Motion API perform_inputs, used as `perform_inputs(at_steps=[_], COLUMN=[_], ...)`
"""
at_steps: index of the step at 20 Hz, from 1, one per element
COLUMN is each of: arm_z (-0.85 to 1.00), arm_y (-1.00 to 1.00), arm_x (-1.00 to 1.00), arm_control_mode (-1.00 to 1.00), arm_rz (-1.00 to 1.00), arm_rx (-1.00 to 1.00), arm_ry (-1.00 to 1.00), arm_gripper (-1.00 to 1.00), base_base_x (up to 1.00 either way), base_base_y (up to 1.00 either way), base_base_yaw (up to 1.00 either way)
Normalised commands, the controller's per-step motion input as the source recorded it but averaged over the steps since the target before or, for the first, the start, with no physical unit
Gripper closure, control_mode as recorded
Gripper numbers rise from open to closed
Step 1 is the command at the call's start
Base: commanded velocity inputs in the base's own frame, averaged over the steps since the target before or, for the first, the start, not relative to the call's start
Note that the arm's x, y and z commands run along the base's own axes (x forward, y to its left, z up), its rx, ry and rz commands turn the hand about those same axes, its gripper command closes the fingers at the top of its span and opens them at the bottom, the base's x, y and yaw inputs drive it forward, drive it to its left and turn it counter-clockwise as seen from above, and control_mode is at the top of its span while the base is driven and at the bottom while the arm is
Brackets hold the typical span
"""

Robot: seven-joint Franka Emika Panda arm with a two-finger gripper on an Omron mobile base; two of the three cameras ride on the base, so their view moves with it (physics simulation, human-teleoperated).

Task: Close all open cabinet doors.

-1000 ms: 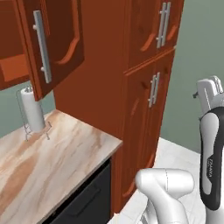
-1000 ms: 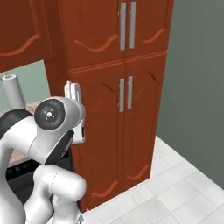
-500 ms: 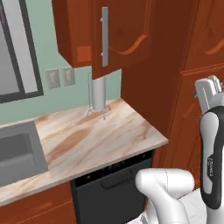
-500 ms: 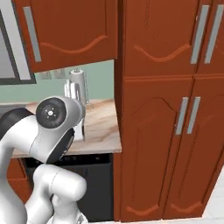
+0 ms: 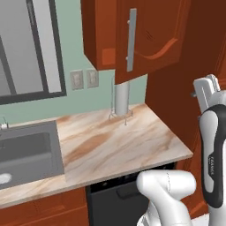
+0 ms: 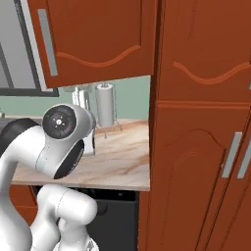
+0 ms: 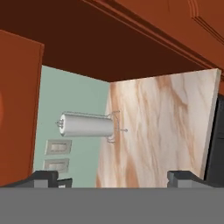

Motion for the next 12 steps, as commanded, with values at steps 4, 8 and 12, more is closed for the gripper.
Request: perform_inputs(at_steps=[4, 8, 12], arm_z=[0.00, 0.00, 0.00], arm_y=[0.00, 0.00, 0.00], arm_x=[0.00, 0.00, 0.00], arm_control_mode=[1.00, 1.00, 1.00], arm_rz=[0.00, 0.00, 0.00], arm_rx=[0.00, 0.00, 0.00], arm_ry=[0.00, 0.00, 0.00], arm_gripper=[-1.00, -1.00, -1.00], base_base_x=[0.44, 0.27, 0.19], base_base_y=[0.00, -0.06, -0.05], base_base_yaw=[0.12, 0.09, 0.08])
